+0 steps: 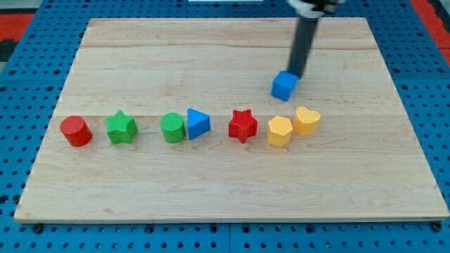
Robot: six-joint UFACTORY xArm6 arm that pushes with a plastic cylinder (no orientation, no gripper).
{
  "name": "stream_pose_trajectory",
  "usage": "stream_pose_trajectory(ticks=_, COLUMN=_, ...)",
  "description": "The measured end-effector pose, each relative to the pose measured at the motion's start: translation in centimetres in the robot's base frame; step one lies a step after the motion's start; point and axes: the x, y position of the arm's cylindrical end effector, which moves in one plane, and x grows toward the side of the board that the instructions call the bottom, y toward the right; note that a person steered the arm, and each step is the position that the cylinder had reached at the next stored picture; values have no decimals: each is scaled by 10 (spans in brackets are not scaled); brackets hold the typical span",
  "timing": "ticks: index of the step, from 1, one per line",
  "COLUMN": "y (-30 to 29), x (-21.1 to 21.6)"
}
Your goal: Place the yellow hexagon below the blue cube
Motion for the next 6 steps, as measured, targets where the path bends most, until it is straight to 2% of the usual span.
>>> stream_pose_trajectory(ticks=1, y=47, x=30)
stream_pose_trajectory(ticks=2, y=48, x=89)
stream_pose_trajectory(ticks=3, y=83, x=122)
stream_pose_trajectory(ticks=4, y=38, x=155)
stream_pose_trajectory(ticks=5, y=-37, x=154)
stream_pose_trajectory(ticks=6, y=-42, x=127)
